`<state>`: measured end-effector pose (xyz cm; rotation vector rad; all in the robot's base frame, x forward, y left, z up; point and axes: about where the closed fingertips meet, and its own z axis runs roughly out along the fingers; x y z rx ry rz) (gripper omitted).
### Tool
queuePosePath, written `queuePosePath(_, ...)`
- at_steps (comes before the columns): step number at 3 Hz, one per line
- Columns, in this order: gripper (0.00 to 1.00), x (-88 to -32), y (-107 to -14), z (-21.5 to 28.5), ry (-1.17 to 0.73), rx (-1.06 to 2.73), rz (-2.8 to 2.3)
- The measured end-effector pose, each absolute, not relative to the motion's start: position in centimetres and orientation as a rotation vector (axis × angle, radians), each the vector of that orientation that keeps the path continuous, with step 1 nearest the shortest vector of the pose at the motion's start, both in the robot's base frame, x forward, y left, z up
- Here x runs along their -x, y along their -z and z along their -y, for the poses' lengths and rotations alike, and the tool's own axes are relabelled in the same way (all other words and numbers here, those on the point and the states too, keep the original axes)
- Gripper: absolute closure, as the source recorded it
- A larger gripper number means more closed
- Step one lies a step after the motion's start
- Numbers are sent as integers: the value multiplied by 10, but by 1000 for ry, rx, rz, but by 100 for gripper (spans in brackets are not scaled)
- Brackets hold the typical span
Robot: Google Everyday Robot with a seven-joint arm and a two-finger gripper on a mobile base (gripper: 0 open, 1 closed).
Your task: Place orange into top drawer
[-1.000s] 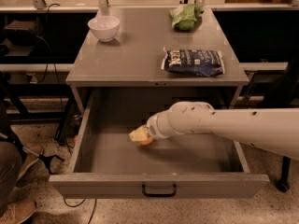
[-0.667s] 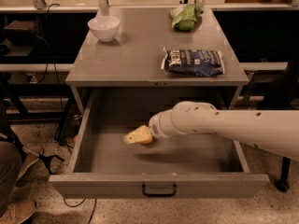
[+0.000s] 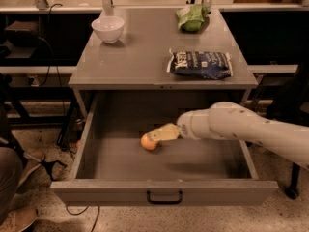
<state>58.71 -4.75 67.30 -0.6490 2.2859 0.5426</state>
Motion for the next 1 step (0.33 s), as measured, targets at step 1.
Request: queuePosePath(1,0,-574,-704,116,-476,560,-2278)
